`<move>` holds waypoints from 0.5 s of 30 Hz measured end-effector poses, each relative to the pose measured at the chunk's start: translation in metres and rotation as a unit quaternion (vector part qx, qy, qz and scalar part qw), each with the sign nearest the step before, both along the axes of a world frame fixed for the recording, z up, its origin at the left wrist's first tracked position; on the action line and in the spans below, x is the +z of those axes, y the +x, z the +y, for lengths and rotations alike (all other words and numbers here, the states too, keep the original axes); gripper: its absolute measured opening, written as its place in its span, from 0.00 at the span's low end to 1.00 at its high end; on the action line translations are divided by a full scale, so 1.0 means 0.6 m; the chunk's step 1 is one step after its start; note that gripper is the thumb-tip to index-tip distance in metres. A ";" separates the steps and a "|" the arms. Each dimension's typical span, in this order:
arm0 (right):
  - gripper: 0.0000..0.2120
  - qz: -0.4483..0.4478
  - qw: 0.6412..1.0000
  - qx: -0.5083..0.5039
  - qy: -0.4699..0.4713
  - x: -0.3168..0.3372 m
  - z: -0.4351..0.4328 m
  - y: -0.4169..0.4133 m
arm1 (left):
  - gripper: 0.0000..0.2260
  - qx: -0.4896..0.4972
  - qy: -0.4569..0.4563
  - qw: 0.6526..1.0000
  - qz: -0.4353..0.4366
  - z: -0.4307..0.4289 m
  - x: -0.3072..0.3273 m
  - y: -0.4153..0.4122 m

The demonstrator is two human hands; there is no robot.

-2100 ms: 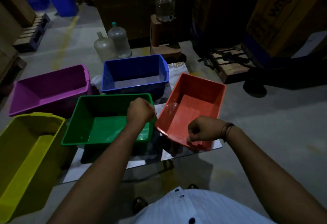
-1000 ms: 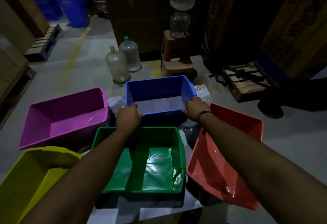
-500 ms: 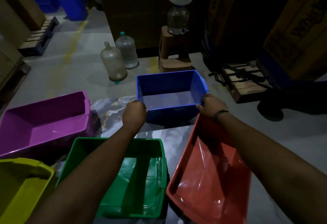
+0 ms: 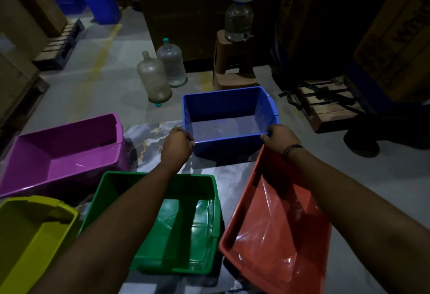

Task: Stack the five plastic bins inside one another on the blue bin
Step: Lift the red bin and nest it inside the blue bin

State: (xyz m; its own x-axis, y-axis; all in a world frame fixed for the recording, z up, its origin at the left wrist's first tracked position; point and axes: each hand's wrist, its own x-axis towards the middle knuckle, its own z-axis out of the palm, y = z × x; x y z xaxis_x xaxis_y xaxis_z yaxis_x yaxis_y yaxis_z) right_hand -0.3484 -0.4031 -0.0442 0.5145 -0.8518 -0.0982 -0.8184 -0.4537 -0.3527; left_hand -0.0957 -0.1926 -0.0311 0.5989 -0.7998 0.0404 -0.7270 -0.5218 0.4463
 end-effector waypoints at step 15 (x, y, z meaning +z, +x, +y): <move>0.17 -0.109 0.980 0.048 -0.157 0.005 0.172 -0.063 | 0.06 -0.032 -0.113 0.993 0.013 0.054 -0.001 -0.068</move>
